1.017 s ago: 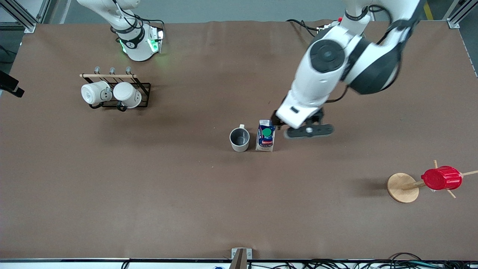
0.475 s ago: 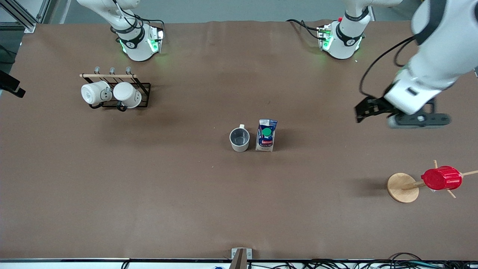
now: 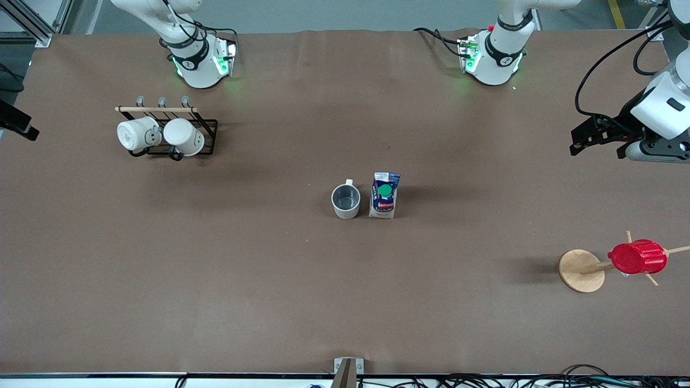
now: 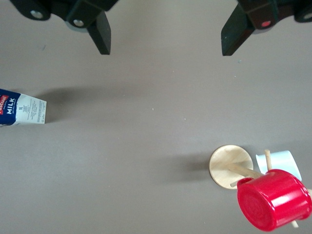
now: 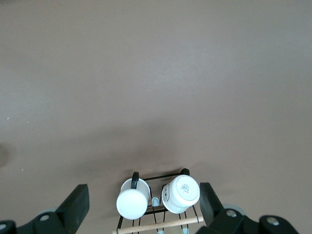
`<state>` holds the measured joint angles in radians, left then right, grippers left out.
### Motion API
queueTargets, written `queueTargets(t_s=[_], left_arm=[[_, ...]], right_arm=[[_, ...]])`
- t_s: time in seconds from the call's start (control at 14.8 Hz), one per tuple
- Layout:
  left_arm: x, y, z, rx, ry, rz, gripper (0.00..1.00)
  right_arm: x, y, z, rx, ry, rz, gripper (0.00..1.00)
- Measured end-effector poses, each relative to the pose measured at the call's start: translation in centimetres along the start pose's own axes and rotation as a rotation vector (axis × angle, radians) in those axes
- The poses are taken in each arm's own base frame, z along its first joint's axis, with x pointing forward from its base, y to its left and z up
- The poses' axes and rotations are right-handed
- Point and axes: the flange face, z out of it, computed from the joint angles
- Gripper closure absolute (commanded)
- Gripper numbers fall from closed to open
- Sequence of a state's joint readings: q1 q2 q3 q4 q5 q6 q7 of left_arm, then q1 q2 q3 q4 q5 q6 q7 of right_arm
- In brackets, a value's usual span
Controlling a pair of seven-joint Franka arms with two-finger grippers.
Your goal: Place cup and milk on table
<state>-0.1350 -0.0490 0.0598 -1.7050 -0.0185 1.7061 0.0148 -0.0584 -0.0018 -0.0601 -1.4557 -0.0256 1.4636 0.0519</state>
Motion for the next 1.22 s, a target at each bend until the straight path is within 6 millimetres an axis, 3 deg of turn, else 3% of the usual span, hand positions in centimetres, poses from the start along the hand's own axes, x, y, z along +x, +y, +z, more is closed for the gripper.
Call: queueTargets(t_s=[0.34, 0.47, 0.68, 1.22], left_arm=[[0.1, -0.2, -2.7, 0.015, 0.018, 0.0, 0.0], [0.0, -1.2, -3.3, 0.016, -0.01, -0.019, 0.0], [-0.2, -2.2, -3.2, 0.017, -0.029, -0.038, 0.0], [0.1, -1.1, -2.4, 0.018, -0.033, -0.031, 0.0]], right_arm=[[0.0, -0.2, 0.0, 0.001, -0.001, -0.003, 0.0], [0.0, -0.3, 0.0, 0.001, -0.001, -0.006, 0.0], [0.0, -0.4, 0.0, 0.001, -0.001, -0.007, 0.0], [0.0, -0.4, 0.0, 0.001, -0.001, -0.007, 0.0]])
